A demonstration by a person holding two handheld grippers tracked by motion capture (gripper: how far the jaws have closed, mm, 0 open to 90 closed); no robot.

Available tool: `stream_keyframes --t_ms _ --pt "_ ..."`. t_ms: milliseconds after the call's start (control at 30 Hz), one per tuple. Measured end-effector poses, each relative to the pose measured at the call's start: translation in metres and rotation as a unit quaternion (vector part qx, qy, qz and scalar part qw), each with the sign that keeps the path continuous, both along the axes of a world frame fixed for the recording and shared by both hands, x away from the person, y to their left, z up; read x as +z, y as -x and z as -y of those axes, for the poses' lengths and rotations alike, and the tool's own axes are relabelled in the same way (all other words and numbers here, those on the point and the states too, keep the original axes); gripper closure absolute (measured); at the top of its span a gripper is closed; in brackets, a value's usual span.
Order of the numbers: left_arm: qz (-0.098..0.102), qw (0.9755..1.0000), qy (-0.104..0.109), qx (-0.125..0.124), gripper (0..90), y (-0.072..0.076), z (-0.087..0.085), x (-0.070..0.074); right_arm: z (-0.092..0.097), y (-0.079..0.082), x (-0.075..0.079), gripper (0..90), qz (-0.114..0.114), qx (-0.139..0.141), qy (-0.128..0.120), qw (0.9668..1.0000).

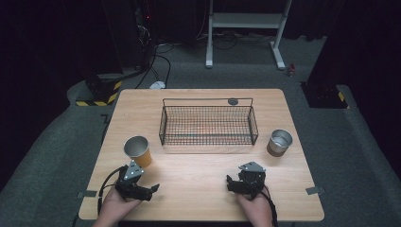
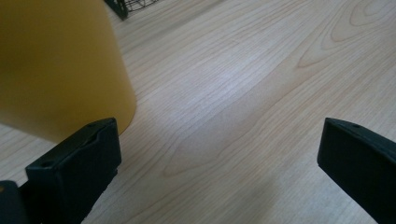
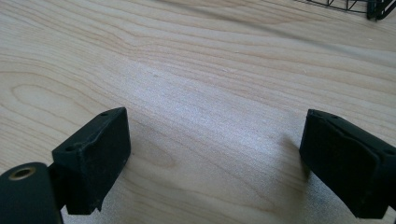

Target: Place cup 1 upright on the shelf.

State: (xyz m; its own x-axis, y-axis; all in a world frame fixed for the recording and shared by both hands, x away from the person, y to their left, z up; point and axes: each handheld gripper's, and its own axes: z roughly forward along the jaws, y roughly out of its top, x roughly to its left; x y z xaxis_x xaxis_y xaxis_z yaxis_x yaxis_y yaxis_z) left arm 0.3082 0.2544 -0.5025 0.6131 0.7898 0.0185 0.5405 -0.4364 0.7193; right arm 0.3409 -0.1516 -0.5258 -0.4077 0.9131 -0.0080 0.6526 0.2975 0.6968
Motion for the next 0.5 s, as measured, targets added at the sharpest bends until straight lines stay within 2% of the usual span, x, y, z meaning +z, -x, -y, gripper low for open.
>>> stream_keyframes --t_ms 167,267,433,500 --pt "0.007 0.9999 -0.002 0.012 0.1 0.001 -0.009 0.001 0.000 0.000 0.000 8.7 -0.001 0.000 0.000 1.0000" --pt "0.005 0.9998 0.005 0.019 0.2 0.001 -0.015 0.001 0.000 0.000 0.000 8.7 0.000 0.001 0.000 1.0000" --pt "0.017 0.9991 0.011 0.037 0.2 0.000 -0.027 0.005 0.000 0.000 0.000 8.7 0.000 0.001 0.000 1.0000" --pt "0.016 0.9989 0.015 0.040 0.2 0.000 -0.028 0.005 0.000 0.000 0.000 8.7 0.000 0.001 0.000 1.0000"
